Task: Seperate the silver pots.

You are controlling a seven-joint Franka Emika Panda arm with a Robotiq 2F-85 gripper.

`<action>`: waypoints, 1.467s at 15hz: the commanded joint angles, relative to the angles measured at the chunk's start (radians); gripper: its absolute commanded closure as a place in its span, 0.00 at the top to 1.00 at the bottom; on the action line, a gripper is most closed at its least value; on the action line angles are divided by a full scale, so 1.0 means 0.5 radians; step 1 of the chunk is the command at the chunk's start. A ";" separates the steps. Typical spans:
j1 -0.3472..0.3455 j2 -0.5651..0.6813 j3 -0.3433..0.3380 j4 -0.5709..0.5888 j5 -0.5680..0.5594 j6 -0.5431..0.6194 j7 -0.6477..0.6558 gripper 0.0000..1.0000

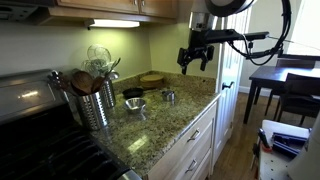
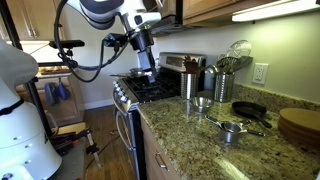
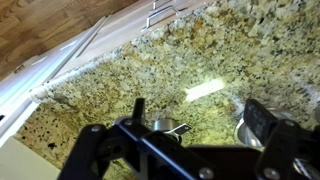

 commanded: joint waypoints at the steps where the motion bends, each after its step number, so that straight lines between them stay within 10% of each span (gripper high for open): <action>1: -0.090 0.321 0.087 0.192 -0.118 0.077 0.264 1.00; 9: 0.000 0.937 0.025 0.644 -0.681 0.007 0.835 1.00; 22: 0.131 1.008 -0.175 0.615 -0.640 0.131 0.996 1.00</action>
